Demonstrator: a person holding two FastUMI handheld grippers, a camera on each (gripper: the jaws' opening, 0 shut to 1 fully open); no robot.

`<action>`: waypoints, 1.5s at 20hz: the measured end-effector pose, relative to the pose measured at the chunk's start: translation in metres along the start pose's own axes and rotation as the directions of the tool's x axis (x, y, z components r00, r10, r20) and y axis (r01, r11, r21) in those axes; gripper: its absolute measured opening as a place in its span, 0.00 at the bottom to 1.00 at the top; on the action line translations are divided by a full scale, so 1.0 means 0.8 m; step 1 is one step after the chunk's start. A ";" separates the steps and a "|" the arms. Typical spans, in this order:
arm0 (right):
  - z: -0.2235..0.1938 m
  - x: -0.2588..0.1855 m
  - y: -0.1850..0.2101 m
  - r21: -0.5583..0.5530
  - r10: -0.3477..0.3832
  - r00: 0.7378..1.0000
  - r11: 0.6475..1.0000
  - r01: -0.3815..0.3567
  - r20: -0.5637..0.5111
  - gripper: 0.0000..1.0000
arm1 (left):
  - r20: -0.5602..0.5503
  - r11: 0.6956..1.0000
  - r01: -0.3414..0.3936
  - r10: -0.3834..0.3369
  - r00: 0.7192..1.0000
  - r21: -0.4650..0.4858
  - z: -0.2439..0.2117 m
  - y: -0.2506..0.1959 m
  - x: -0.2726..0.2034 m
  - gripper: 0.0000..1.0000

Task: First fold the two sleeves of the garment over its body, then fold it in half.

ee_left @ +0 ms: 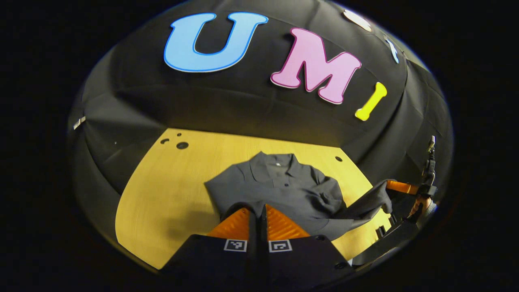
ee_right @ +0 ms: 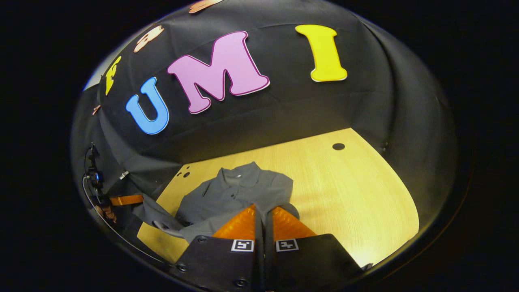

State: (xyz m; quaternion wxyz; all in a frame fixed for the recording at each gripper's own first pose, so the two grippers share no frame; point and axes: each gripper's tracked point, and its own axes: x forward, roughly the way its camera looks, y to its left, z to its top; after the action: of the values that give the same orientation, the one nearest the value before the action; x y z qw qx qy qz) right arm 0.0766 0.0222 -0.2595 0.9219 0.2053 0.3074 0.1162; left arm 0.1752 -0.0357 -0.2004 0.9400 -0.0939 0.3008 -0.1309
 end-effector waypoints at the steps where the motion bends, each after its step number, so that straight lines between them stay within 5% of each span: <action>1: 0.009 0.012 0.001 -0.005 0.002 1.000 1.000 -0.002 0.008 0.05 | 0.003 1.000 0.006 -0.006 1.000 0.019 0.005 -0.002 0.010 0.05; 5: 0.031 0.056 -0.007 -0.016 -0.009 1.000 1.000 0.009 0.029 0.05 | 0.064 0.997 -0.007 0.002 0.998 0.074 0.044 0.001 0.048 0.02; 12: 0.038 0.141 -0.039 -0.003 -0.041 0.999 0.999 0.041 0.021 0.05 | 0.067 0.997 -0.073 0.071 0.995 0.032 0.066 0.042 0.124 0.05; 30: -0.054 0.320 -0.105 -0.052 -0.094 0.988 0.995 0.088 -0.124 0.00 | -0.133 0.978 -0.192 0.201 0.970 0.078 -0.027 0.108 0.322 0.05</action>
State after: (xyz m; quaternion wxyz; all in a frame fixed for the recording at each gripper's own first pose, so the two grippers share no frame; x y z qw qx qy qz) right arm 0.2582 0.0480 -0.4619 0.9094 0.1619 0.3715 0.0940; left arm 0.3810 -0.0337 -0.3789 0.9273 -0.0236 0.3697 -0.0531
